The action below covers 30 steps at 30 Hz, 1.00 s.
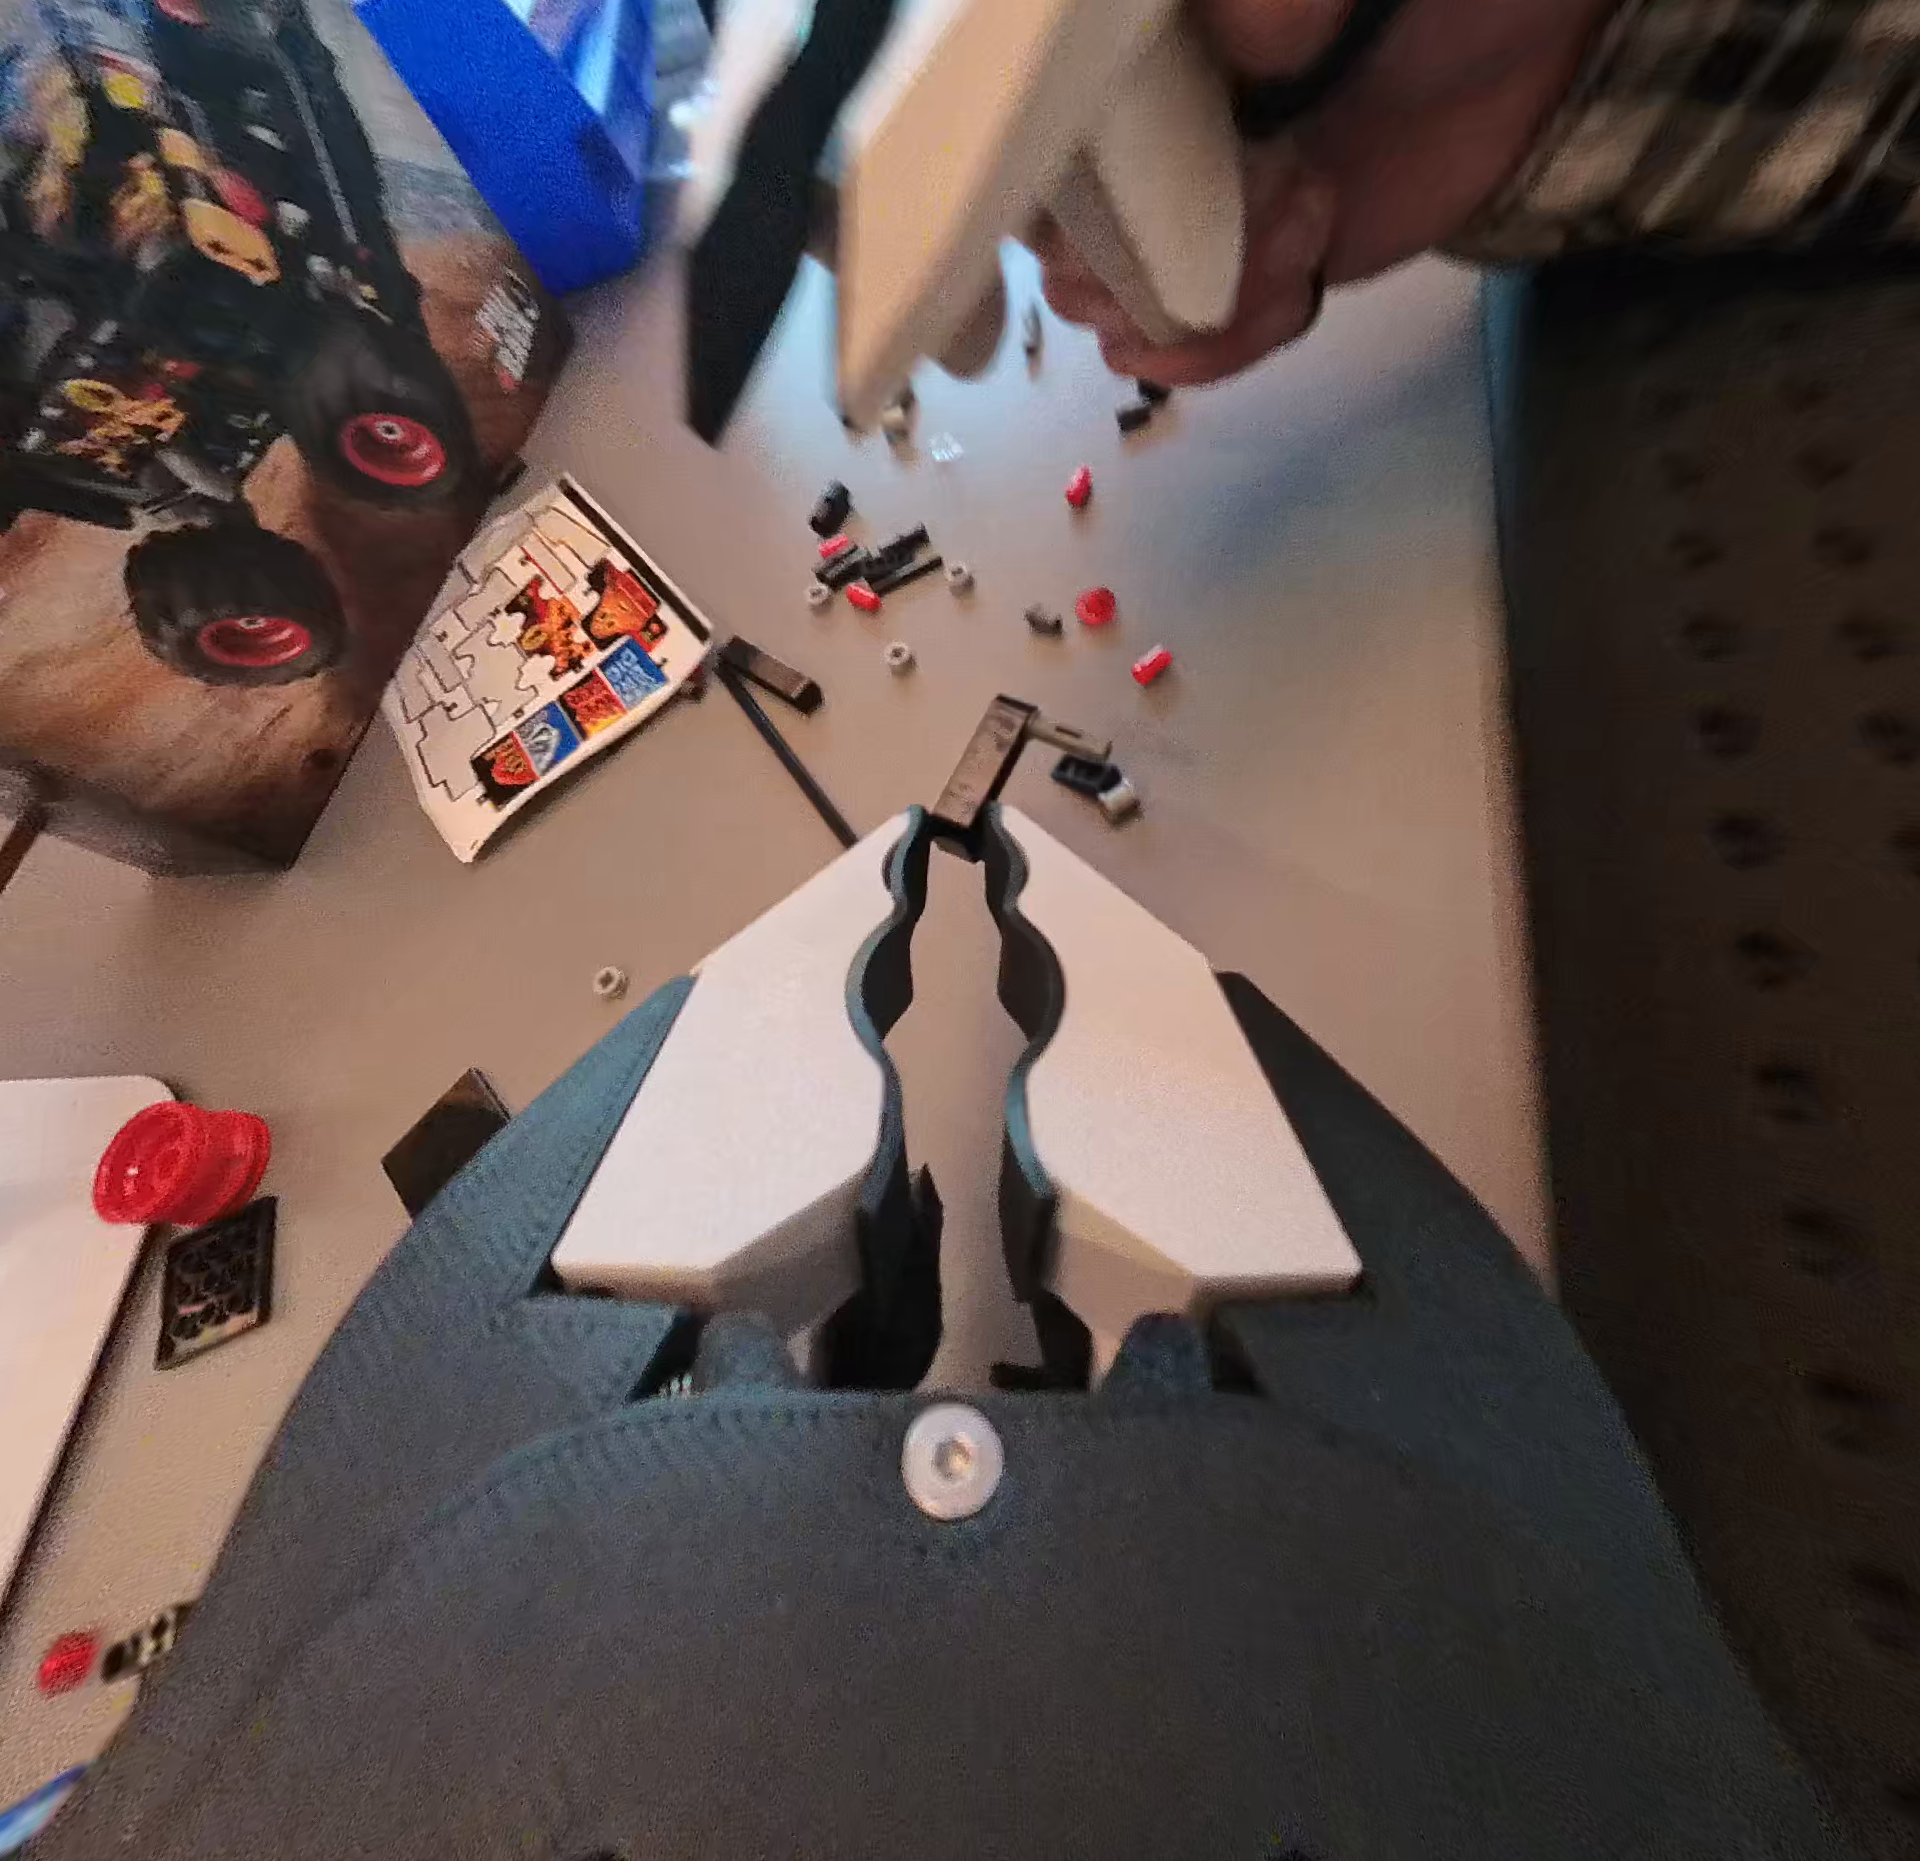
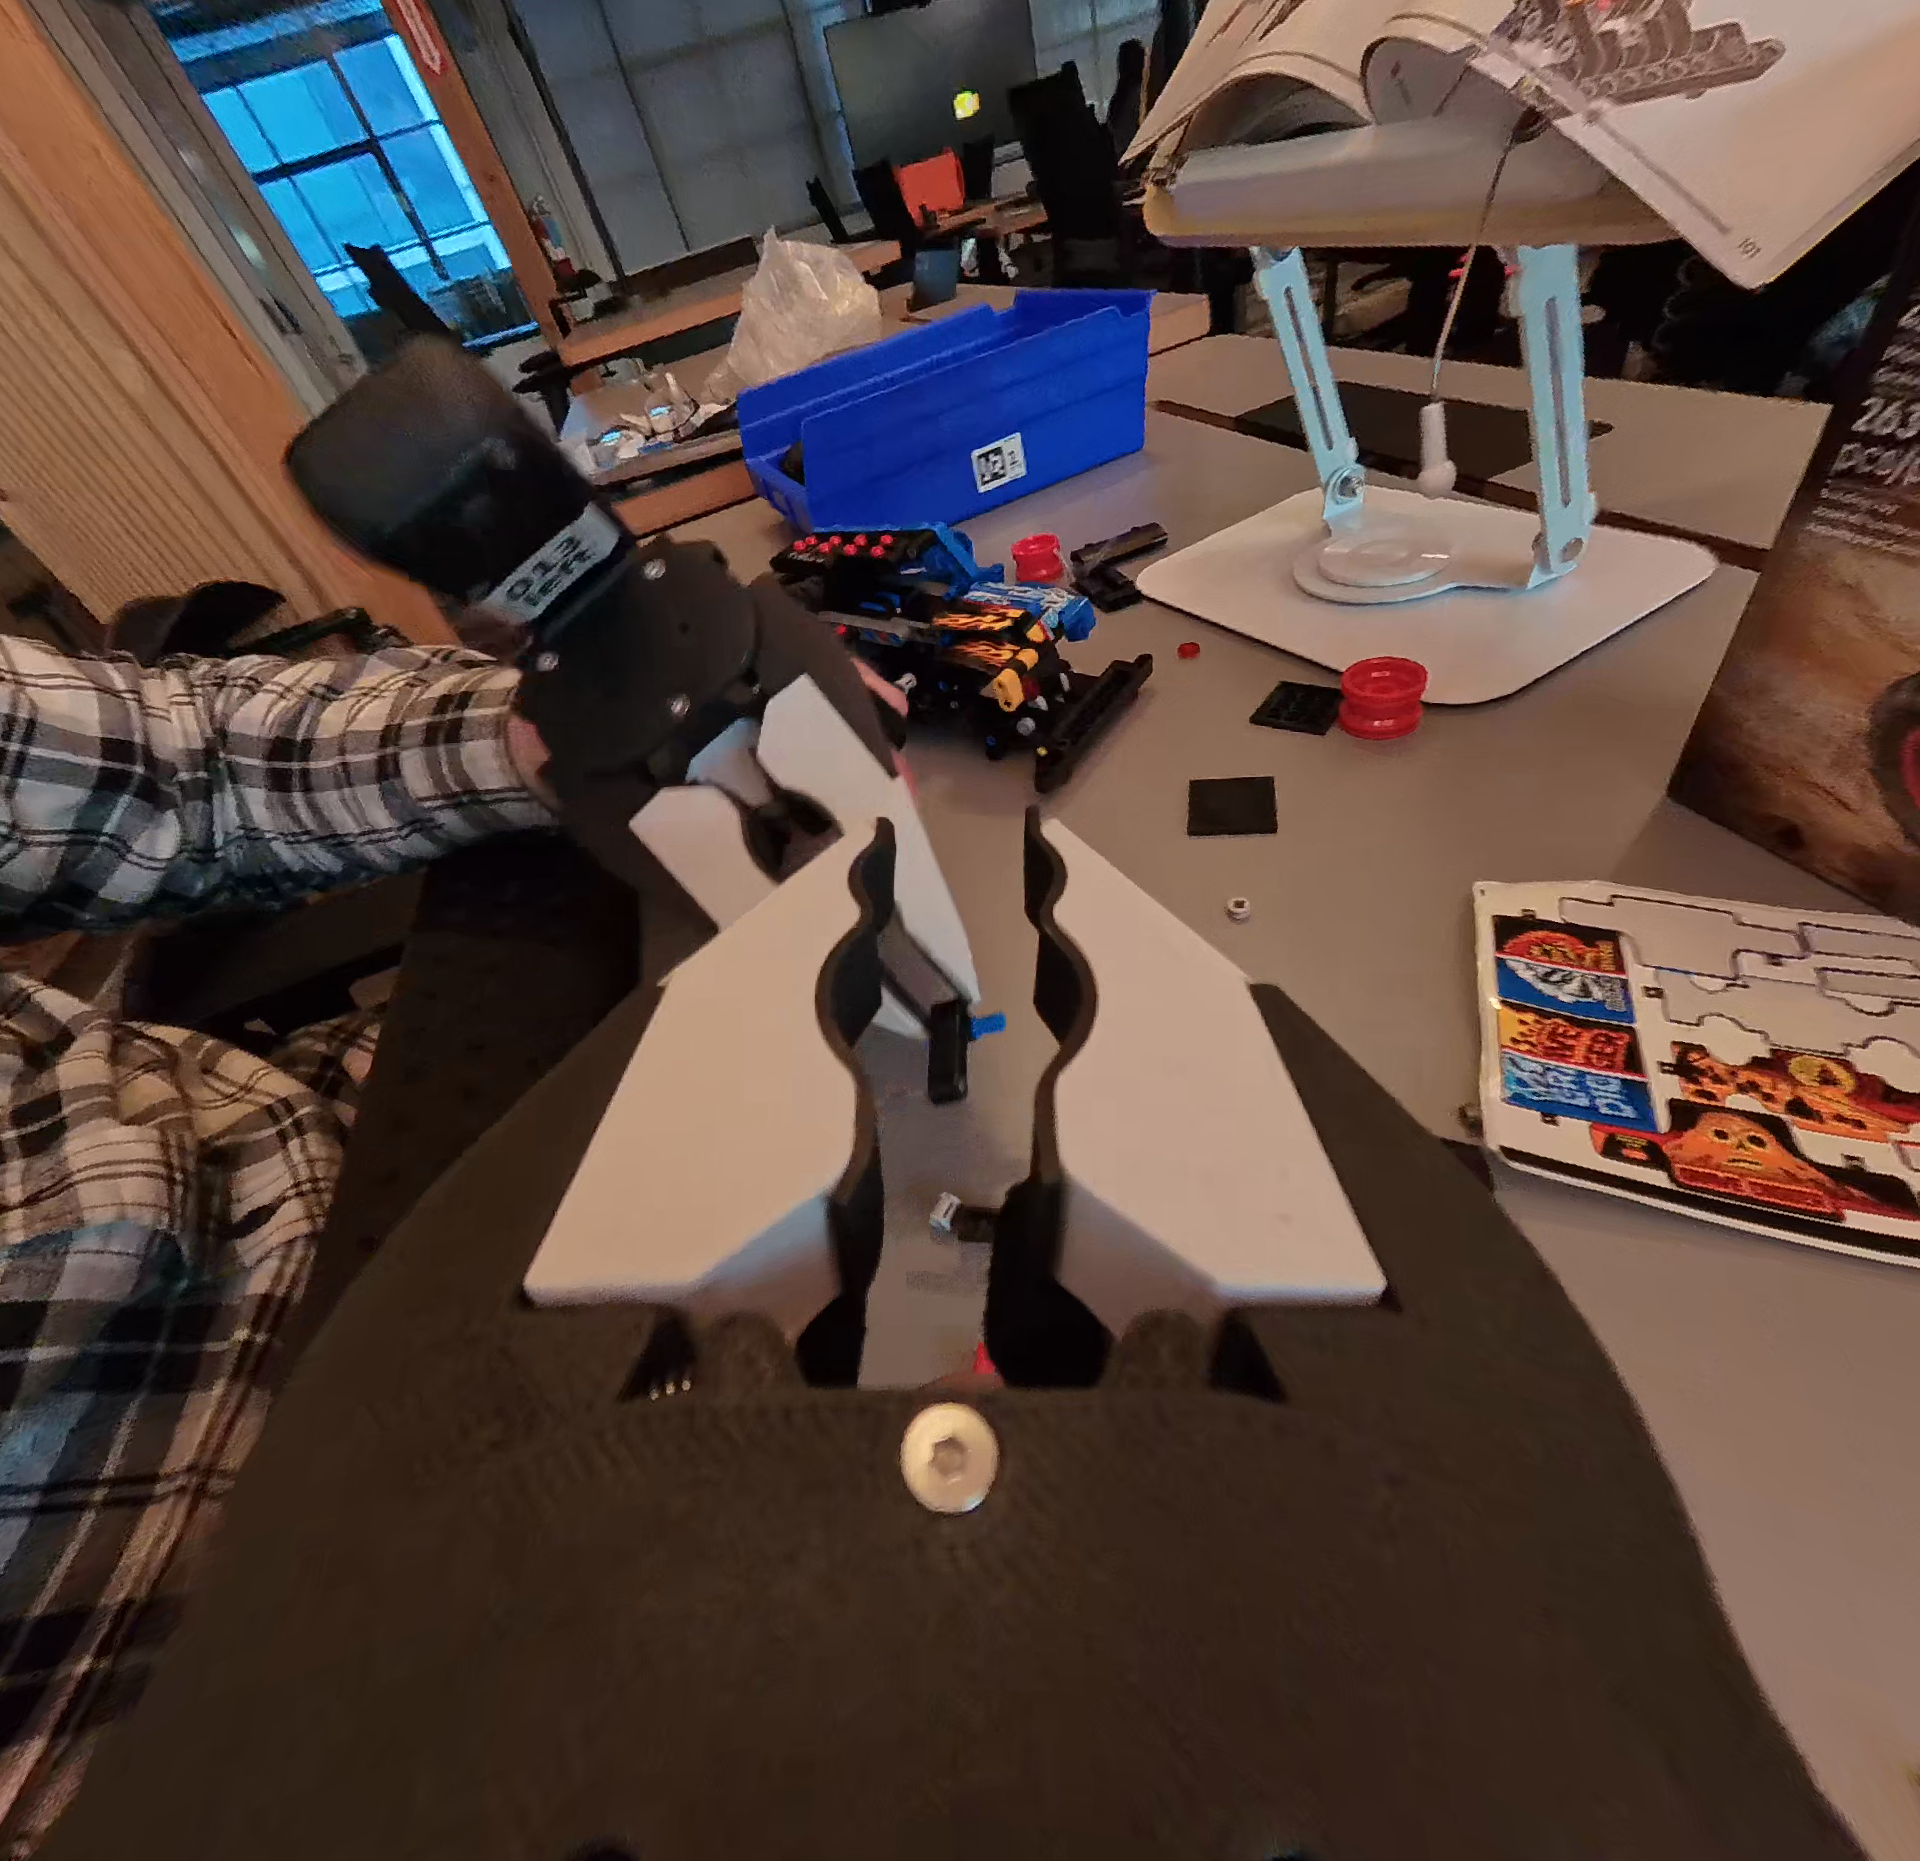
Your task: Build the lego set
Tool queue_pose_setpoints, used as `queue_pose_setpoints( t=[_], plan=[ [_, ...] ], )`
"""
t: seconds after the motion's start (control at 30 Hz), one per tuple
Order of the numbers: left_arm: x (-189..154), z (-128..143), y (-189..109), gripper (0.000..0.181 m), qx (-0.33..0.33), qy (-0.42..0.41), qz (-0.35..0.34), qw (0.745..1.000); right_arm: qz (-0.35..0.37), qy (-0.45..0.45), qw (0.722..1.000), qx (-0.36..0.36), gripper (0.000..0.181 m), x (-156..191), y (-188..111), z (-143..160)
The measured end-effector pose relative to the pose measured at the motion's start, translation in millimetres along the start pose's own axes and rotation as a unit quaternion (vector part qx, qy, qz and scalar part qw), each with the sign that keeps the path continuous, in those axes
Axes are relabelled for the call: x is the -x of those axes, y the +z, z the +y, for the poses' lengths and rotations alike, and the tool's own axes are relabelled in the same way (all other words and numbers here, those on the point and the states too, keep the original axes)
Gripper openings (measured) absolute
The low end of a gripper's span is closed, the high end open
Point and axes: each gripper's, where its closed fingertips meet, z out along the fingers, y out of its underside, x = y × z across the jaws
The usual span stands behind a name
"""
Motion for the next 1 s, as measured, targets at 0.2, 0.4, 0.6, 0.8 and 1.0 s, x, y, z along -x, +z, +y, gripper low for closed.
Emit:
queue_pose_setpoints(
  t=[0.2, 0.4, 0.6, 0.8, 1.0],
  plan=[
    [15, -22, -19, 0.008, -0.092, -0.095, 0.011, 0.991, -0.043, 0.002, 0.999, 0.013, 0.030, 13, 3, 6],
    [20, -34, -29, 0.008, -0.142, -0.147, 0.031, 0.978, -0.059, -0.041, 0.997, 0.022, 0.034, 28, 9, 9],
    [17, -41, -30, 0.007, -0.161, -0.167, 0.050, 0.971, -0.049, -0.072, 0.996, 0.028, 0.026, 31, 12, 11],
    [23, -46, -36, 0.007, -0.188, -0.195, 0.055, 0.961, -0.031, -0.086, 0.996, 0.001, 0.019, 28, 7, 0],
    [24, -52, -41, 0.007, -0.217, -0.232, 0.081, 0.945, 0.000, -0.102, 0.995, -0.005, 0.026, 21, 6, -3]
  ],
)
